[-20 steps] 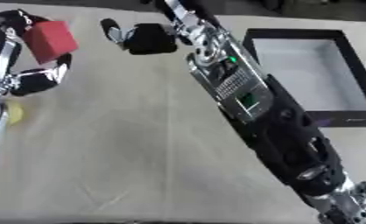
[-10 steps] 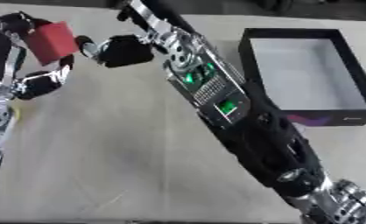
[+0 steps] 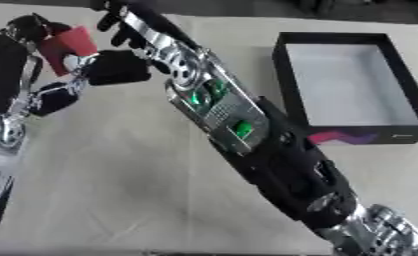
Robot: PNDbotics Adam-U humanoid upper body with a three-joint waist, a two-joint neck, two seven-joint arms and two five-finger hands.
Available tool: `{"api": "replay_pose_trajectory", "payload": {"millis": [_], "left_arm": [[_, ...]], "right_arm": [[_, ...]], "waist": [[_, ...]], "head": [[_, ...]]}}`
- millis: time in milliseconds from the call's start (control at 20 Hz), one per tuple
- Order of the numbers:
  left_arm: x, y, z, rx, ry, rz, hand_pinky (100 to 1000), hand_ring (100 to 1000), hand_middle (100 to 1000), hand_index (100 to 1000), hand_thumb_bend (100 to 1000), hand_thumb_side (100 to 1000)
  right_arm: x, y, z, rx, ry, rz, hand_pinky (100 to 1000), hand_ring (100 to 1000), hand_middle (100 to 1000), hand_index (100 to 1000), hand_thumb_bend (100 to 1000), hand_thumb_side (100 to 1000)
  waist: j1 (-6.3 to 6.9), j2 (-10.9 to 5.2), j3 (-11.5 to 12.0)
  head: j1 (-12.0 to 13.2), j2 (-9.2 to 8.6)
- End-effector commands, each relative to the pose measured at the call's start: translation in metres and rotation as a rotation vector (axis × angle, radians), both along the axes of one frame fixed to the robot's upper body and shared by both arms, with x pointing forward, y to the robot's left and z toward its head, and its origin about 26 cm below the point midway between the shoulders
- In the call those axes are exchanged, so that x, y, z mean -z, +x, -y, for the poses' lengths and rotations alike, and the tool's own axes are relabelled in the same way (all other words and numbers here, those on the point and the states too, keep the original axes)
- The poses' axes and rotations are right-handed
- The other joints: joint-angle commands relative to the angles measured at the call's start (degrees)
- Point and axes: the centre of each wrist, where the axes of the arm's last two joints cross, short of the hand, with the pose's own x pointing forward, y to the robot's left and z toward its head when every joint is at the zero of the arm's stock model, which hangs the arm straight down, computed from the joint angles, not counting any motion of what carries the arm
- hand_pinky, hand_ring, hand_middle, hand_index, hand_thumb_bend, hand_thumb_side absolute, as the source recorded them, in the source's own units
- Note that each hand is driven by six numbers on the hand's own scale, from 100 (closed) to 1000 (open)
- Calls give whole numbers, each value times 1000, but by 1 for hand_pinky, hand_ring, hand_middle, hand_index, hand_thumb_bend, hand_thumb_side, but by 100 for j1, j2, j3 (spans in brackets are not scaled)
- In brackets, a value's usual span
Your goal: Pick up the objects with one hand, pass them to the other hand, and then place them into the box on the other side of the table.
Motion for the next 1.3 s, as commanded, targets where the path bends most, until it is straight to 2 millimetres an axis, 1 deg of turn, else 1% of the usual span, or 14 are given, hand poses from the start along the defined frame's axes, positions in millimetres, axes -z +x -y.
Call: {"api": "replay_pose_trajectory", "payload": {"millis": [50, 200, 450, 700, 750, 850, 1050, 1100, 1300], "left_arm": [[-11, -2, 6, 8, 2, 57, 611, 413, 441, 576, 100, 100], [-12, -4, 9, 18, 4, 76, 611, 414, 442, 576, 100, 100], [-10, -5, 11, 15, 4, 99, 609, 414, 441, 574, 100, 100], [-10, -6, 11, 13, 3, 103, 609, 414, 441, 574, 100, 100], [-10, -6, 11, 14, 3, 105, 610, 415, 443, 574, 100, 100], [-13, -8, 14, 36, 2, 138, 608, 416, 443, 572, 100, 100], [-13, -8, 16, 62, -1, 171, 611, 417, 443, 572, 100, 100], [-12, -8, 17, 67, 1, 172, 612, 417, 444, 572, 100, 100], [-10, -7, 19, 95, 15, 180, 616, 420, 445, 573, 100, 100]], "right_arm": [[-5, -1, -5, -6, 12, -3, 862, 804, 812, 964, 265, 454], [-3, 1, -9, 4, 15, -19, 863, 806, 814, 966, 266, 463], [3, 8, -11, 79, 7, -20, 869, 811, 819, 968, 269, 475], [4, 10, -12, 89, 3, -17, 869, 811, 819, 968, 269, 475], [5, 10, -12, 88, 2, -20, 870, 814, 821, 970, 260, 496], [9, 13, -16, 74, -12, -69, 868, 811, 817, 969, 249, 513], [10, 17, -20, 24, -1, -129, 862, 804, 807, 961, 257, 483], [10, 17, -20, 11, 6, -140, 860, 802, 803, 958, 271, 475], [10, 19, -20, -37, 34, -192, 858, 798, 798, 953, 259, 463]], "waist": [[19, -135, 12], [16, -136, 22], [3, -137, 34], [1, -137, 34], [1, -137, 36], [1, -130, 53], [-3, -122, 62], [-3, -121, 61], [-1, -118, 48]], "head": [[-32, -11], [-44, -8], [-49, -14], [-48, -15], [-50, -16], [-76, -13], [-92, 2], [-91, 5], [-98, 17]]}}
